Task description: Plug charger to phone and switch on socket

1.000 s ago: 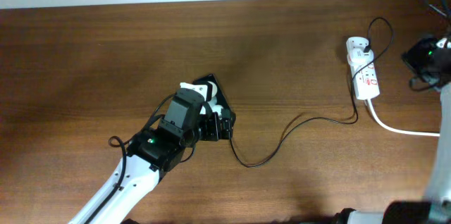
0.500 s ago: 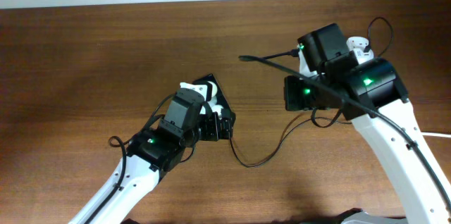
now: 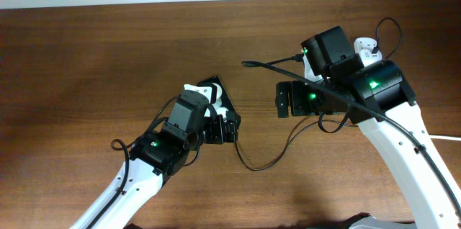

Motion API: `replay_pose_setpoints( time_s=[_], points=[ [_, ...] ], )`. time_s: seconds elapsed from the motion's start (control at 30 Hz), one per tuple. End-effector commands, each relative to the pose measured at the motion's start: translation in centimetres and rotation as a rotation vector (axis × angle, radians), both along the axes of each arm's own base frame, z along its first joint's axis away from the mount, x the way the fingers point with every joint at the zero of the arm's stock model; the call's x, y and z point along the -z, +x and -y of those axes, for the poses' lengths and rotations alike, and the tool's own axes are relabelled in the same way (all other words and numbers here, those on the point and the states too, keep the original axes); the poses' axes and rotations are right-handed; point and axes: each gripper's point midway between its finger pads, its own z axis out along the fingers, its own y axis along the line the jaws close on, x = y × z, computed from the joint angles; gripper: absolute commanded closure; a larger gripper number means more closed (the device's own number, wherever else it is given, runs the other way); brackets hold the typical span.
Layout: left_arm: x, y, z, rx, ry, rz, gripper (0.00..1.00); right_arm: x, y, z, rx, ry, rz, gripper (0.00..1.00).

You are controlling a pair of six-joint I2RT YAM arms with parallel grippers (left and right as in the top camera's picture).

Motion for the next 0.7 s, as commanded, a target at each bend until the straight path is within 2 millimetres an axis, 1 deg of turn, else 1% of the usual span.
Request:
replay_pose_setpoints(
  time_s=[0.0, 0.3, 0.37, 0.43, 0.47, 0.53, 0.57, 0.6, 0.67],
  points=[
    [-0.4, 0.0, -0.1, 0.009, 0.006, 0.022, 0.01, -0.2, -0.4, 0.3, -0.005, -0.013, 0.014, 0.01],
    [-0.4, 0.0, 0.0, 0.011, 0.006, 0.021, 0.01, -0.2, -0.4, 0.3, -0.005, -0.013, 0.014, 0.01],
    [0.0, -0.5, -0.3, 0.011, 0.021, -0.002, 0.01, -0.2, -0.4, 0.3, -0.005, -0.013, 0.014, 0.01],
    [-0.4, -0.9, -0.7, 0.008, 0.020, -0.001, 0.01, -0.2, -0.4, 0.3, -0.005, -0.013, 0.014, 0.01],
    [-1.1, -1.4, -1.0, 0.007, 0.016, 0.008, 0.01, -0.2, -0.4, 0.3, -0.005, -0.013, 0.014, 0.01],
    [-2.7, -1.7, -5.2, -0.117, 0.088, 0.058, 0.01, -0.2, -0.4, 0.3, -0.005, -0.013, 0.014, 0.01],
    [-3.6, -2.1, -7.1, -0.168, 0.082, 0.069, 0.01, -0.2, -0.4, 0.3, -0.005, -0.013, 0.014, 0.01],
    [-4.3, -2.4, -8.5, -0.209, 0.066, 0.086, 0.01, -0.2, -0.4, 0.3, -0.005, -0.013, 0.014, 0.01],
    [-5.6, -3.0, -12.5, -0.333, 0.013, 0.151, 0.01, -0.2, -0.4, 0.3, -0.005, -0.013, 0.014, 0.01]
  ],
)
